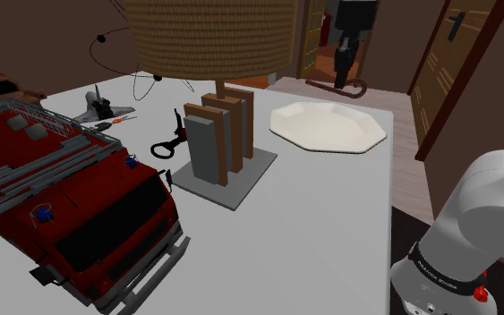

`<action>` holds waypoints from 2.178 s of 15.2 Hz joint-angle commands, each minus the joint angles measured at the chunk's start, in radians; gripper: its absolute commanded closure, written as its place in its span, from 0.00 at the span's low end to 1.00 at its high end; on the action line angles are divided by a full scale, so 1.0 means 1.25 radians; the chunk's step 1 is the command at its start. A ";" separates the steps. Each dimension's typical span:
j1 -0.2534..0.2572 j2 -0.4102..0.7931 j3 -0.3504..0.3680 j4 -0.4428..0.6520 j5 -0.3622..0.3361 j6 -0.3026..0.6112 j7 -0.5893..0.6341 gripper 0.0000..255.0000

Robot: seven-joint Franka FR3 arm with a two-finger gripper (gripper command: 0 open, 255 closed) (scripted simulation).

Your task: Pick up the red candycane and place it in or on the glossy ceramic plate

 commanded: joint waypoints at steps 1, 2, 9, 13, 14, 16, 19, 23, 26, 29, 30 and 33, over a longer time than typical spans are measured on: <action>0.011 -0.020 0.032 -0.006 0.018 -0.015 0.039 1.00; 0.011 -0.023 0.032 -0.019 0.018 -0.005 0.039 1.00; 0.011 -0.040 0.032 -0.107 0.018 0.066 0.040 1.00; 0.011 -0.046 0.031 -0.154 0.017 0.107 0.040 1.00; 0.011 -0.047 0.031 -0.166 0.017 0.117 0.040 1.00; 0.011 -0.049 0.031 -0.195 0.017 0.145 0.041 1.00; 0.011 -0.049 0.031 -0.195 0.017 0.145 0.041 1.00; 0.011 -0.049 0.031 -0.195 0.017 0.145 0.041 1.00; 0.011 -0.049 0.030 -0.195 0.017 0.144 0.040 0.00; 0.011 -0.049 0.031 -0.195 0.017 0.144 0.041 0.00; 0.011 -0.049 0.031 -0.195 0.017 0.145 0.041 0.00; 0.011 -0.040 0.032 -0.108 0.018 0.067 0.041 0.00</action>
